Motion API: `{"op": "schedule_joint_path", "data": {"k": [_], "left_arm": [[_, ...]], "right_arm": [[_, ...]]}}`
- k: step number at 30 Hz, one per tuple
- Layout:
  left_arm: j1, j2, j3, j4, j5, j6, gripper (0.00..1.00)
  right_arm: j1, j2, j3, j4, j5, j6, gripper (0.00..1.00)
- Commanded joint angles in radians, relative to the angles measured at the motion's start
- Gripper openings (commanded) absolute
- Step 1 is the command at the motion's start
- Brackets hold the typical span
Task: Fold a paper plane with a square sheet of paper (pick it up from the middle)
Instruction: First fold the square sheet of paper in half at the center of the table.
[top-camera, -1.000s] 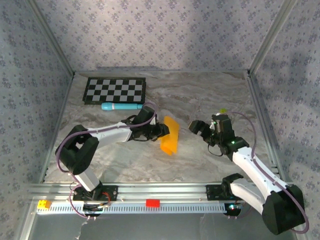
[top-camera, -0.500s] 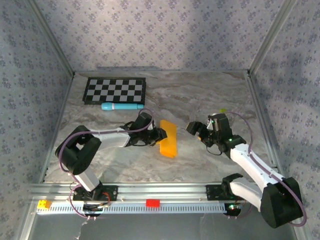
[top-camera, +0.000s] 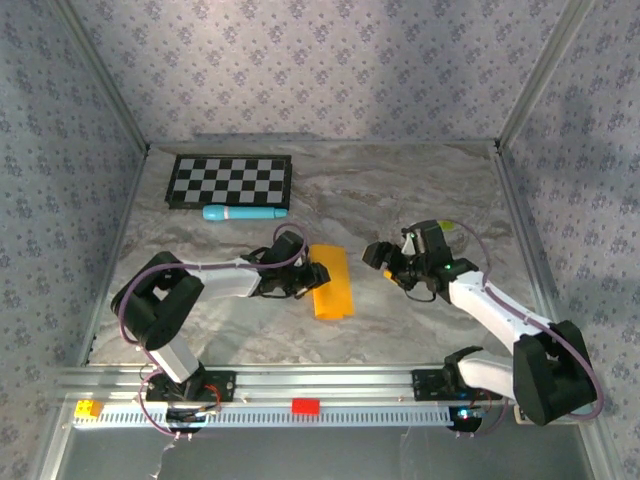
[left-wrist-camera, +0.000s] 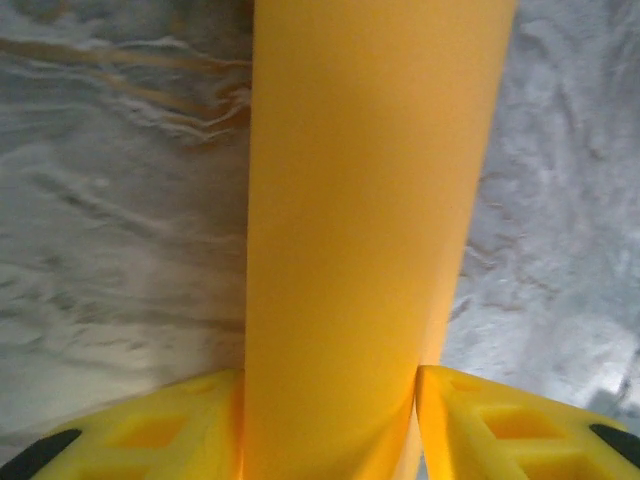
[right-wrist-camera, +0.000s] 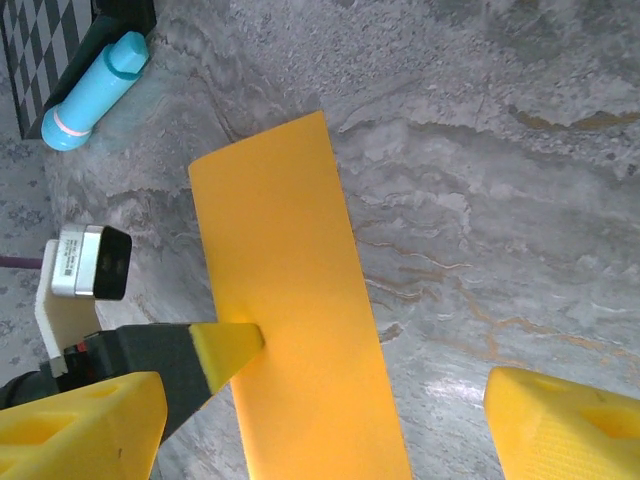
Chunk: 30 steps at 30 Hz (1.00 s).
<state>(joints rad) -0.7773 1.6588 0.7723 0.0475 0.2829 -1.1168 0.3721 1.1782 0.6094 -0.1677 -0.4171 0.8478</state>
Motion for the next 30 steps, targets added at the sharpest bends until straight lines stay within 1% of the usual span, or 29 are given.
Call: {"op": "schedule_joint_path", "data": {"k": [1,5,8,12,14,16,25,30], "left_arm": [[-0.011,0.009,0.057,-0.123,-0.079,0.06,0.5],[-0.014,0.003,0.095,-0.195,-0.118,0.094,0.55],[-0.014,-0.017,0.107,-0.242,-0.157,0.11,0.56],[-0.011,-0.042,0.11,-0.274,-0.189,0.137,0.54],[-0.008,-0.041,0.115,-0.287,-0.189,0.156,0.49],[-0.008,-0.034,0.122,-0.302,-0.183,0.179,0.47],[0.012,0.023,0.185,-0.393,-0.118,0.313,0.46],[0.015,0.06,0.215,-0.452,-0.117,0.362,0.45]], "right_arm": [[0.01,0.016,0.042,-0.005,-0.023,-0.023,0.85],[0.016,0.015,0.049,-0.025,-0.021,-0.036,0.85],[0.017,0.015,0.044,-0.026,-0.018,-0.038,0.86],[0.022,0.017,0.041,-0.016,-0.015,-0.034,0.86],[0.028,0.021,0.041,-0.011,-0.015,-0.034,0.86],[0.03,0.029,0.043,-0.01,-0.015,-0.034,0.86],[0.052,0.064,0.06,-0.012,-0.022,-0.038,0.86],[0.059,0.073,0.068,-0.019,-0.013,-0.037,0.86]]}}
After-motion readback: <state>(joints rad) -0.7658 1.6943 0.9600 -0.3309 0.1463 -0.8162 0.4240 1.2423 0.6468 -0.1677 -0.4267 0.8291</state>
